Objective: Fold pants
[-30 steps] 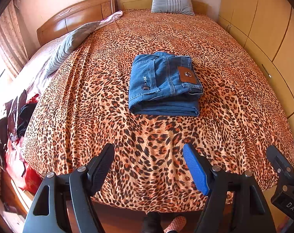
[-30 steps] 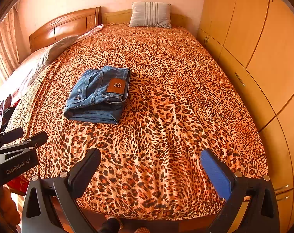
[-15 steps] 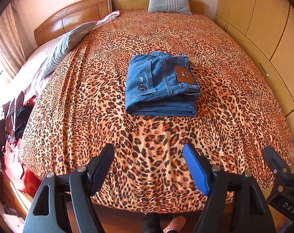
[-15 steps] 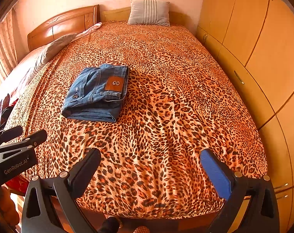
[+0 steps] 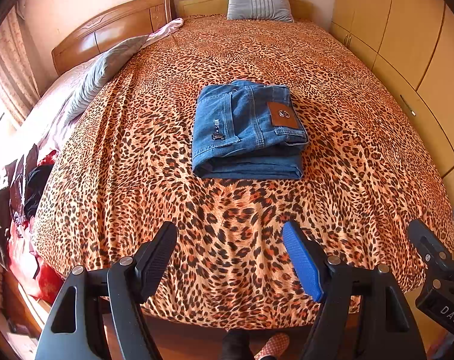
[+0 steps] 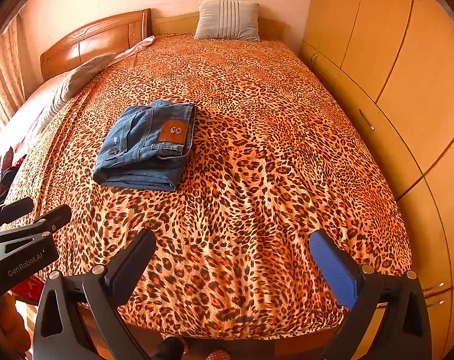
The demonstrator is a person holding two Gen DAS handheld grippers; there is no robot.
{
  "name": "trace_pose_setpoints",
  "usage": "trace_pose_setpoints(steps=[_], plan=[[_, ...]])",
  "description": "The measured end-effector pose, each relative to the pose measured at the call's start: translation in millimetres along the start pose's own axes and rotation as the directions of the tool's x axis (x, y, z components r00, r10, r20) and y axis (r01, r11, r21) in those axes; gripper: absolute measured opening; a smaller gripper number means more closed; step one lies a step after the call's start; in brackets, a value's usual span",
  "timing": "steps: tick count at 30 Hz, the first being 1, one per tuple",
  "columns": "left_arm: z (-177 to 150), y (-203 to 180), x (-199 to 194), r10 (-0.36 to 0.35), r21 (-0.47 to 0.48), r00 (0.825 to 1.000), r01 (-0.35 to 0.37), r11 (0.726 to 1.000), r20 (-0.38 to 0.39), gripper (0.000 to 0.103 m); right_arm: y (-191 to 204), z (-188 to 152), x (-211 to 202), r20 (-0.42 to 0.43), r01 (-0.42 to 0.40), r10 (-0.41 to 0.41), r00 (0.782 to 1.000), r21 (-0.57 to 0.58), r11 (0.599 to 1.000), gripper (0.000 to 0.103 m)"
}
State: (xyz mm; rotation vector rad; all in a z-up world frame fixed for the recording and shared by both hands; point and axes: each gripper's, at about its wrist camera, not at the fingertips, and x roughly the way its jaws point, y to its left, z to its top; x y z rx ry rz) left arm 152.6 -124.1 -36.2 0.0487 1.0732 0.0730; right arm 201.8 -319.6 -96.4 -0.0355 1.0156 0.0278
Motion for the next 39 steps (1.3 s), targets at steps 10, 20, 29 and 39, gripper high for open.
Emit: trace_pose_setpoints(steps=[10,20,29,39], plan=[[-0.7,-2.3,4.0,-0.001,0.005,1.000,0.001,1.000,-0.012,0.073,-0.1,0.0,3.0,-0.005,0.010,-0.010,1.000,-0.010,1.000,0.103],[1.1,-4.4,3.9,-0.002,0.011,1.000,0.002,1.000,-0.009,0.073,-0.8,0.1,4.7,-0.011,0.013,-0.013,1.000,-0.008,1.000,0.103],[1.4,-4.9,-1.7,0.004,0.023,1.000,-0.005,1.000,0.029,0.073,-0.8,-0.3,6.0,-0.014,0.011,-0.011,1.000,-0.005,1.000,0.103],[-2.7,-7.0,-9.8,0.003,0.026,0.997,-0.005,1.000,0.074,0.073,0.0,-0.7,8.4,-0.021,0.011,-0.011,1.000,-0.003,1.000,0.103]])
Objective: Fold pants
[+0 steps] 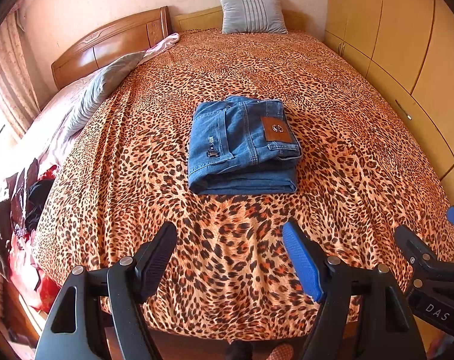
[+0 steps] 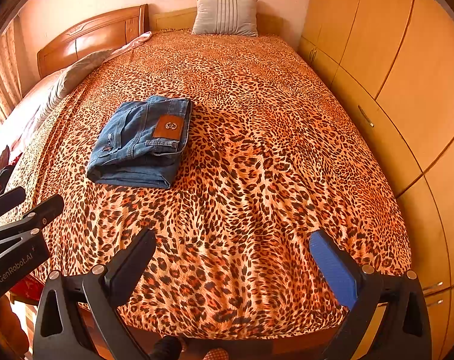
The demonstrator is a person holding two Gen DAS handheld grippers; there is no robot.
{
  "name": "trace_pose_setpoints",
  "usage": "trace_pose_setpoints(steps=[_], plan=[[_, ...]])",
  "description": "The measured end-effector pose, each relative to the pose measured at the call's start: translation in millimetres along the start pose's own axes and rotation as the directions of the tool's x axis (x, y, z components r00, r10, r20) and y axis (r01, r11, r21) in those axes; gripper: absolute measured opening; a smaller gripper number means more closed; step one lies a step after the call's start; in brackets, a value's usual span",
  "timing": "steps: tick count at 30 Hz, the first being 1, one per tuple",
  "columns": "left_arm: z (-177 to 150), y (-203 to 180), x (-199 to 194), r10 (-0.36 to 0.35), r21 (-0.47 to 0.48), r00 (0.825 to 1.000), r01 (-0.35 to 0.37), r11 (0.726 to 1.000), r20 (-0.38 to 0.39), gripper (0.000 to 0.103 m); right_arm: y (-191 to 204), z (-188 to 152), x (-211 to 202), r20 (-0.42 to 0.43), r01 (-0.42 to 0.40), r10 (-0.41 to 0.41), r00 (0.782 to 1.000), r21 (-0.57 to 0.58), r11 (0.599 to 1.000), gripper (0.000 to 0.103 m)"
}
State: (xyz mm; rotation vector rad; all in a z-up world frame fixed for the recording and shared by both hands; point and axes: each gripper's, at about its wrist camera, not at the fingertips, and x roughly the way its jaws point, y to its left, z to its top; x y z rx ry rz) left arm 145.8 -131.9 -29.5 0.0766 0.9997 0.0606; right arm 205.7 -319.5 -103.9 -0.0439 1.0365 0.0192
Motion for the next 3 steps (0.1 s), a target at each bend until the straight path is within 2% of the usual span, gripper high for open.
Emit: trace_pose_setpoints(steps=[3], plan=[[0.6,0.3,2.2,0.001,0.001,1.000,-0.001,1.000,-0.013,0.075,0.2,-0.2,1.8,-0.005,0.001,-0.001,1.000,0.003,1.000,0.103]])
